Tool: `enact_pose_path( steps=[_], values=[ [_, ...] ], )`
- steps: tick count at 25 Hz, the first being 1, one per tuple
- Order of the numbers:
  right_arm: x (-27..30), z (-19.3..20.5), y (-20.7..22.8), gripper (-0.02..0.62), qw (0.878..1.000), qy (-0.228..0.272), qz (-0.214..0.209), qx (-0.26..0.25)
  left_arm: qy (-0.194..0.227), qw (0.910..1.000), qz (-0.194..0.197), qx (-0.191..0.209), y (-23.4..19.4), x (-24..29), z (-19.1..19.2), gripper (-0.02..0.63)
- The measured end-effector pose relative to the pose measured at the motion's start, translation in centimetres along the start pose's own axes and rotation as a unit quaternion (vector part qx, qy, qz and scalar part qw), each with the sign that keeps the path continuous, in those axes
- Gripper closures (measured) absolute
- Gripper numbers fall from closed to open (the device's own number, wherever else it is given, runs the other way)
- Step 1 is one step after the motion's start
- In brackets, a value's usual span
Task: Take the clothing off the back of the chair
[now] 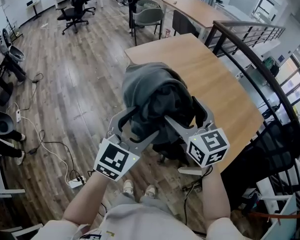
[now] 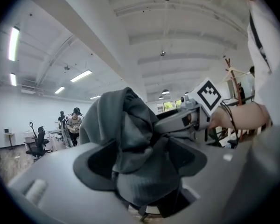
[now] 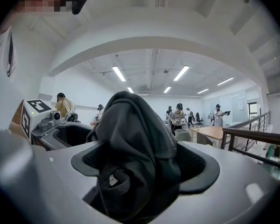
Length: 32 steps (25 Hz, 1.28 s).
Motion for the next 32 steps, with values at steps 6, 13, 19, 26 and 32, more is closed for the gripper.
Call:
enact_pose_path(
  steps=[6, 13, 19, 26, 32],
  values=[
    [1.3, 2.0, 0.1, 0.201, 0.998, -0.039, -0.037, 0.037, 0.012, 0.9998, -0.012, -0.012, -0.2, 1.0, 1.2, 0.261],
    [1.9, 3.3, 0.1, 0.431, 0.997, -0.071, -0.037, 0.008, 0.030, 0.9982, -0.026, -0.044, 0.0, 1.0, 2.0, 0.288],
    [2.3, 3.3, 0.0, 0.522, 0.996, -0.076, -0.038, -0.001, 0.035, 0.9946, -0.035, -0.091, -0.2, 1.0, 2.4, 0.348],
    [1.9, 2.0, 0.0, 0.537, 0.998, -0.024, -0.044, 0.023, 0.033, 0.9919, -0.023, -0.121, -0.6, 1.2, 1.8, 0.559],
    [0.7, -2.4, -0.9, 0.541, 0.995, 0.067, -0.052, 0.054, 0.045, 0.9917, -0.015, -0.119, -1.2, 0.7, 0.3, 0.581]
  ],
)
Point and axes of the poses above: the fingertips, and each gripper's own axes: x forward along the fingers, y to its right, z out of its underside, the point moved 2 cm from there along -x, backward along the fingers, and after that the axes turned 3 degrees about -z, right-handed, at the moved point
